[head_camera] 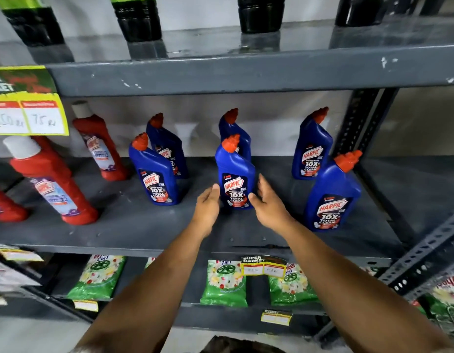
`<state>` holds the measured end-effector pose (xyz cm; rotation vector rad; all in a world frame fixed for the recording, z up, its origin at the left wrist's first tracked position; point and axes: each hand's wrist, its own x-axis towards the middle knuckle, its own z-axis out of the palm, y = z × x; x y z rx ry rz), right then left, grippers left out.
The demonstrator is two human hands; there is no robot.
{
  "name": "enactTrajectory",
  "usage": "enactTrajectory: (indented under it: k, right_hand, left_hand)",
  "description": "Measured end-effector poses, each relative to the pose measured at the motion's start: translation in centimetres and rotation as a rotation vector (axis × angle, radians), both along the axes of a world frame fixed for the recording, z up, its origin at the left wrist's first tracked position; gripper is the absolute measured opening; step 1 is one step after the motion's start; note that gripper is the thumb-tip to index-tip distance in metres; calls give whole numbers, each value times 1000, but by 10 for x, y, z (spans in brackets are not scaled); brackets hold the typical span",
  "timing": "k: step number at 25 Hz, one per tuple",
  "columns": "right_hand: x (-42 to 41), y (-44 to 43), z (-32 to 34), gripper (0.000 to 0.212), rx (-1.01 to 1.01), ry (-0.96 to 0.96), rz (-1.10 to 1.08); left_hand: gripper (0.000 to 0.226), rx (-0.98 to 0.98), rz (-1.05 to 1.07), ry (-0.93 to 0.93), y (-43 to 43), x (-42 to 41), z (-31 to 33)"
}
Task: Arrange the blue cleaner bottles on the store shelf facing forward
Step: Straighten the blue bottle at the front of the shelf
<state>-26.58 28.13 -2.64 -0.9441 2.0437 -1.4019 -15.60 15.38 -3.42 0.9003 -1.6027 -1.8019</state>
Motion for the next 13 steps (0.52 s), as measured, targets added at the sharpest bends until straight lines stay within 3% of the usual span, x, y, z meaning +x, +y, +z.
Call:
enactTrajectory:
  k: [7, 13]
  right_hand:
    - [18, 10, -21, 57, -11, 100, -75]
    - [37, 20, -27, 55, -96, 136, -93]
  left_hand:
    - [29, -158, 10, 19, 14, 25, -14]
    - [27, -154, -23, 121, 28, 41, -22]
